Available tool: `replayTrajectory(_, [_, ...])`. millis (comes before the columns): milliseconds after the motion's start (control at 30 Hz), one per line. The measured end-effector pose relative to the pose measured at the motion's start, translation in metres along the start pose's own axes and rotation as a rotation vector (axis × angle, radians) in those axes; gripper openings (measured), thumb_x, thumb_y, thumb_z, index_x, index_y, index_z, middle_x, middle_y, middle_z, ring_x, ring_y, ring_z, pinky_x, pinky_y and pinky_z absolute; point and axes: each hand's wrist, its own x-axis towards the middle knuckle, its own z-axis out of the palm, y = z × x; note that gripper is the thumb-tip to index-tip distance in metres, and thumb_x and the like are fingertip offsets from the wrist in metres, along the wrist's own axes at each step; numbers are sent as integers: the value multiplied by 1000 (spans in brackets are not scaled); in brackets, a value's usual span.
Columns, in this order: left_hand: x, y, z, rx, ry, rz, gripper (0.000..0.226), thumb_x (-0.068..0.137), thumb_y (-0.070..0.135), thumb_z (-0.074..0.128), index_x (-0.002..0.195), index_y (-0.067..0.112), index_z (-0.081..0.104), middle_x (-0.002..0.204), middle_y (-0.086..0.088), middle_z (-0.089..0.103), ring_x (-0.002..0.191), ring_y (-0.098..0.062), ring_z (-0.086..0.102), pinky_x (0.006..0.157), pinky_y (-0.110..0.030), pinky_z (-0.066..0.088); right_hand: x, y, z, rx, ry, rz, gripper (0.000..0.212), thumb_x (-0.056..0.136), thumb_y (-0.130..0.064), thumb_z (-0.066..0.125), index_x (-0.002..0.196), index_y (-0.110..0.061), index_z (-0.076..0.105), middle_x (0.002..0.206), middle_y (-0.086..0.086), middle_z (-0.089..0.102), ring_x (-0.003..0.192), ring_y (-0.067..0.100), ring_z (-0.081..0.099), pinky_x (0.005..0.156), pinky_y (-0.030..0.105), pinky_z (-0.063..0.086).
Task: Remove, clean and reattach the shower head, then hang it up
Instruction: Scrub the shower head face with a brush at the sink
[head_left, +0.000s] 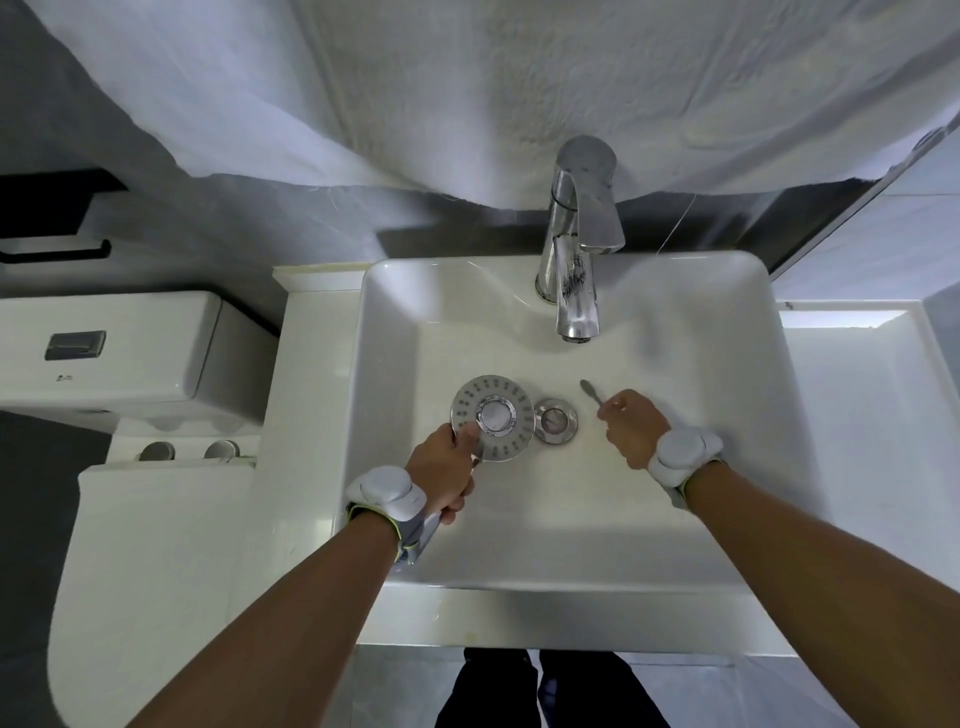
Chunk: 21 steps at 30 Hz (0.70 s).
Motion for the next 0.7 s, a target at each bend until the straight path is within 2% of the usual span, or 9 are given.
replayTrajectory(67, [1, 0, 2, 12, 4, 3, 45, 102, 50, 34, 106, 7, 48, 69, -14, 50, 42, -20, 36, 41, -23, 34, 1, 7, 2, 28, -27, 14, 11, 96, -16, 51, 96, -12, 61, 66, 5, 56, 52, 18, 47, 48, 25, 36])
replayTrajectory(200, [2, -2, 7, 8, 21, -1, 43, 101, 49, 35, 101, 8, 47, 69, -14, 54, 43, -21, 39, 41, -24, 36, -24, 7, 24, -94, -255, -76, 17, 94, -14, 53, 82, -16, 64, 55, 6, 57, 33, 14, 40, 35, 17, 33])
replayTrajectory(267, [2, -2, 6, -2, 9, -3, 41, 100, 45, 38, 102, 5, 48, 69, -13, 56, 42, -22, 40, 40, -25, 36, -18, 4, 22, -110, -142, -75, 21, 93, -18, 53, 78, -16, 67, 56, 6, 61, 37, 15, 46, 41, 19, 39])
replayTrajectory(367, [1, -2, 4, -35, -21, -14, 28, 99, 31, 44, 101, 4, 49, 71, -14, 59, 42, -23, 42, 40, -25, 35, -13, 6, 14, -29, 41, -76, 24, 93, -26, 57, 72, -21, 66, 65, 10, 66, 54, 24, 54, 61, 33, 51])
replayTrajectory(400, [1, -2, 5, -65, -34, -19, 23, 99, 26, 45, 100, 4, 49, 71, -14, 59, 43, -23, 42, 40, -25, 35, -17, 7, 17, -30, 3, -78, 22, 92, -27, 60, 71, -23, 66, 64, 9, 65, 56, 25, 54, 61, 33, 51])
replayTrajectory(467, [-1, -3, 7, -135, -58, -25, 16, 99, 19, 45, 102, 4, 48, 72, -14, 58, 44, -23, 43, 41, -26, 36, -28, 11, 32, -46, -169, -73, 21, 90, -23, 62, 69, -24, 68, 56, 4, 60, 53, 22, 51, 51, 25, 44])
replayTrajectory(533, [-3, -2, 7, -185, -82, -33, 12, 100, 16, 43, 104, 5, 47, 74, -15, 57, 45, -23, 43, 41, -26, 37, -35, 9, 38, -3, -166, -117, 29, 92, -23, 59, 64, -24, 66, 54, -4, 54, 52, 19, 48, 50, 22, 38])
replayTrajectory(600, [-7, -1, 6, -224, -87, -50, 11, 100, 16, 42, 105, 7, 47, 75, -15, 56, 45, -22, 43, 40, -25, 38, -43, 3, 38, 39, -80, -221, 34, 96, -29, 53, 64, -23, 61, 57, -8, 52, 54, 17, 48, 57, 27, 40])
replayTrajectory(700, [-10, 4, 7, -214, -83, -67, 13, 100, 18, 40, 103, 10, 49, 74, -12, 54, 42, -19, 40, 40, -22, 34, -66, -9, 44, -34, -187, -420, 36, 98, -33, 48, 64, -24, 57, 57, -7, 51, 54, 15, 46, 62, 31, 41])
